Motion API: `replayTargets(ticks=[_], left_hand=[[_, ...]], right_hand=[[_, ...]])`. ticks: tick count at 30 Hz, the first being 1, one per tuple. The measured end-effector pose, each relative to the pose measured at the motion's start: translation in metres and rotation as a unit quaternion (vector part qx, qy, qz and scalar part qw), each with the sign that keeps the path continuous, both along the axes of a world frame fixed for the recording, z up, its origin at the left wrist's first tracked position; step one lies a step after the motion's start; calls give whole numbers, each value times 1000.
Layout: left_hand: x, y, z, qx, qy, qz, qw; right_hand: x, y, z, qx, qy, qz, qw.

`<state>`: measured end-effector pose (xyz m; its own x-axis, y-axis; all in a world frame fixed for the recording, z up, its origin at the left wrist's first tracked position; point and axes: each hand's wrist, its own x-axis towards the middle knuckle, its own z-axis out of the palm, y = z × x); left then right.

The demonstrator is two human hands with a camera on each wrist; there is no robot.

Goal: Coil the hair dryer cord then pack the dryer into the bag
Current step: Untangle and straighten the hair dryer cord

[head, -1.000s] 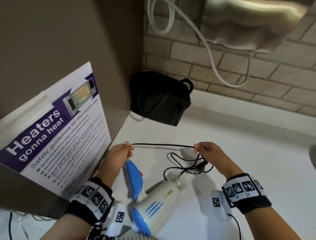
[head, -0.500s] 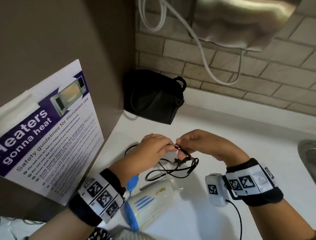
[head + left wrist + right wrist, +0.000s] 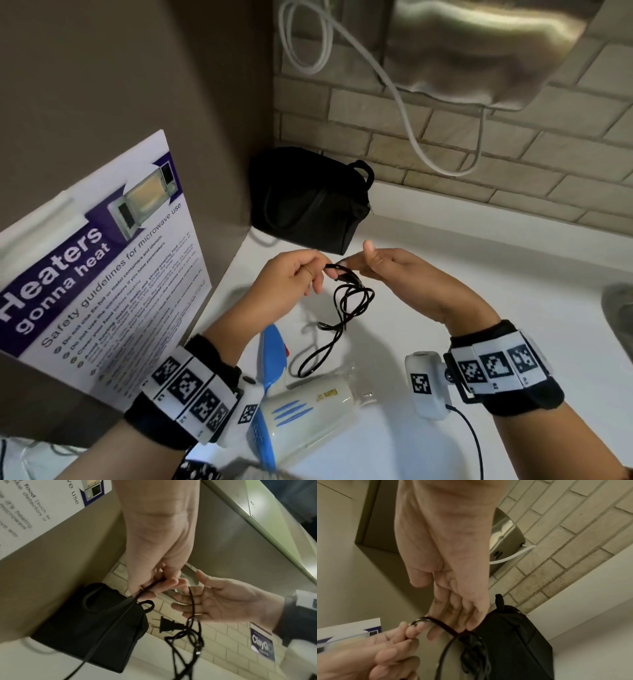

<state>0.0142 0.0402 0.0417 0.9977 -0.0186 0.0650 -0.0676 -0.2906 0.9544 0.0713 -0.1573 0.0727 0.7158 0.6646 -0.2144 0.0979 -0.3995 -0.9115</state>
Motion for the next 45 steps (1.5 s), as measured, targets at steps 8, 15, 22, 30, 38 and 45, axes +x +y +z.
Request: replayTargets(ticks=[8,15,22,30,38,45], left_hand=[[4,11,5,-73,-1,56,996],[3,25,3,-111,6,118,987],[-4,1,11,-46,0,39,998],[-12,14,10,-110,-15,80,991],[-18,37,7,-169,-50,122,977],[-17,58,0,-238,-29,167,956]], right_hand=[[2,11,8,72,23,-31,997],[1,5,5,-9,6,8,1000],[-4,22,7,74,-59,-21,995],[8,23,-25,73,-98,-29,992],[29,8,-52,56,-79,-44,994],[50,-18,-90,35,-57,-68,995]])
